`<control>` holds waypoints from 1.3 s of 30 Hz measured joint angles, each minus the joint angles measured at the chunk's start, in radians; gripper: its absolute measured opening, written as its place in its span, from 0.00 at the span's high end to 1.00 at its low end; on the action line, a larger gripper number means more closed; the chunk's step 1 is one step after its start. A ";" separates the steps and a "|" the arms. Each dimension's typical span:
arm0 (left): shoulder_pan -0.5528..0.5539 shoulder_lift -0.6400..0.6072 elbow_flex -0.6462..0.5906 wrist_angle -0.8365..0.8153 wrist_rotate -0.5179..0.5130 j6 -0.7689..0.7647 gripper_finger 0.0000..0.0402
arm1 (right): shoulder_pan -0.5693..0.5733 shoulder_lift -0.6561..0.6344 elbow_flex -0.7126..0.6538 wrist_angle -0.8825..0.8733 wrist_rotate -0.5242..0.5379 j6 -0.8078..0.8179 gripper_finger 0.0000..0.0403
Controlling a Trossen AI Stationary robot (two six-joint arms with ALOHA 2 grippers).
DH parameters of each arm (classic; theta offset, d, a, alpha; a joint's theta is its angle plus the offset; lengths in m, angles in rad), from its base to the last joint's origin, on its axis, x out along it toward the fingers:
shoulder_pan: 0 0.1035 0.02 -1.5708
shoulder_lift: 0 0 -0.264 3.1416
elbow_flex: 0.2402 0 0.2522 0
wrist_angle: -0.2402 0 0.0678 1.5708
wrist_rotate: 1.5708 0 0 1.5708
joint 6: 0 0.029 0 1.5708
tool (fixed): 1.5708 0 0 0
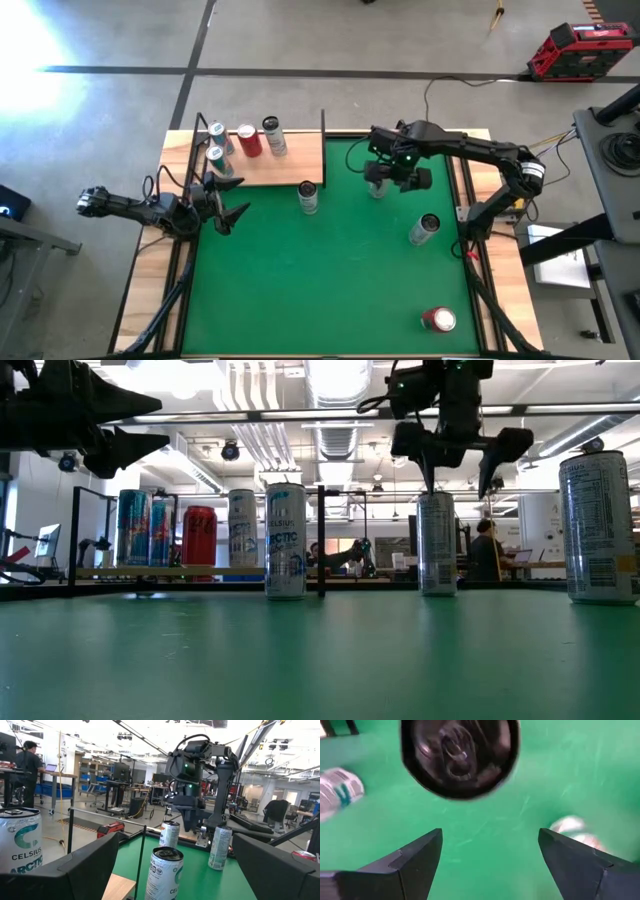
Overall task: Place canned beverage on shelf
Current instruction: Move the white yellow soda can to the top center of the table
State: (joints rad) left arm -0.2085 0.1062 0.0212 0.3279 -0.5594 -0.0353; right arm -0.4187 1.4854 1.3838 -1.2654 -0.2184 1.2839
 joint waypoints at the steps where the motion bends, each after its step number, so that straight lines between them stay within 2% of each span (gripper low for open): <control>1: 0.000 0.000 0.000 0.000 0.000 0.000 0.07 | 0.000 -0.001 0.000 0.003 -0.008 0.059 0.21; 4: 0.000 0.000 0.000 0.000 0.000 0.000 0.07 | -0.001 -0.002 0.000 0.042 -0.007 0.195 0.21; 9: 0.000 0.000 0.000 0.000 0.000 0.000 0.07 | 0.000 -0.007 0.000 0.111 0.015 0.320 0.21; 20: 0.000 0.000 0.000 0.000 0.000 0.000 0.07 | 0.000 -0.008 0.000 0.120 0.196 0.683 0.21; 24: 0.000 0.000 0.000 0.000 0.000 0.000 0.07 | -0.001 -0.008 0.000 0.120 0.261 0.729 0.21; 31: 0.000 0.000 0.000 0.000 0.000 0.000 0.07 | 0.000 -0.008 0.000 0.127 0.274 0.709 0.21; 39: 0.000 0.000 0.000 0.000 0.000 0.000 0.07 | -0.002 0.005 0.000 0.124 0.339 0.696 0.21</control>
State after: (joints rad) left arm -0.2085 0.1062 0.0212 0.3279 -0.5594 -0.0353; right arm -0.4208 1.4907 1.3842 -1.1416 0.1209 1.9803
